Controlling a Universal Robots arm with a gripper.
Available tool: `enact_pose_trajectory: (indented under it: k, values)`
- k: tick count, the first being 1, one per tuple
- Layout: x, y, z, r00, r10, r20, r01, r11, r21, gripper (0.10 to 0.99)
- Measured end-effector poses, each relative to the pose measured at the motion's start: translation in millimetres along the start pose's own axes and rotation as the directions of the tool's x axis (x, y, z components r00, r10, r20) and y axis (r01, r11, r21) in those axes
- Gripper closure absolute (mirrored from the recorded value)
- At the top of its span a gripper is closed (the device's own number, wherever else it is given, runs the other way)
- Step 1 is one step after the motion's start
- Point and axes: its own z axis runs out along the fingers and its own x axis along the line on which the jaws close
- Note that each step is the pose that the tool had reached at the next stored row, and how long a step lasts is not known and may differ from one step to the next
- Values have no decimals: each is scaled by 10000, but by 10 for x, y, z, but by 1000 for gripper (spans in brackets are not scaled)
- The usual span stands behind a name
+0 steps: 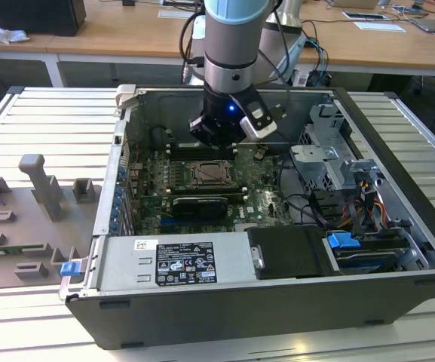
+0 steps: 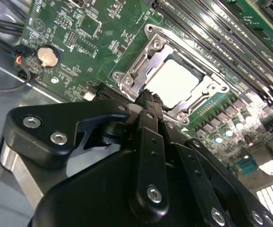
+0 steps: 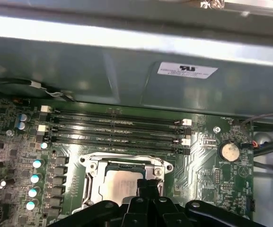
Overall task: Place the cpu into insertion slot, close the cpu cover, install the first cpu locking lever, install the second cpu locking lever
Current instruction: 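Install the second cpu locking lever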
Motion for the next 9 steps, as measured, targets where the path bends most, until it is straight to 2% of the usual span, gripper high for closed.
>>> enact_pose_trajectory:
  k: [9]
  values:
    - [8,-58,-5,10000,0,-1,0,10000,0,980]
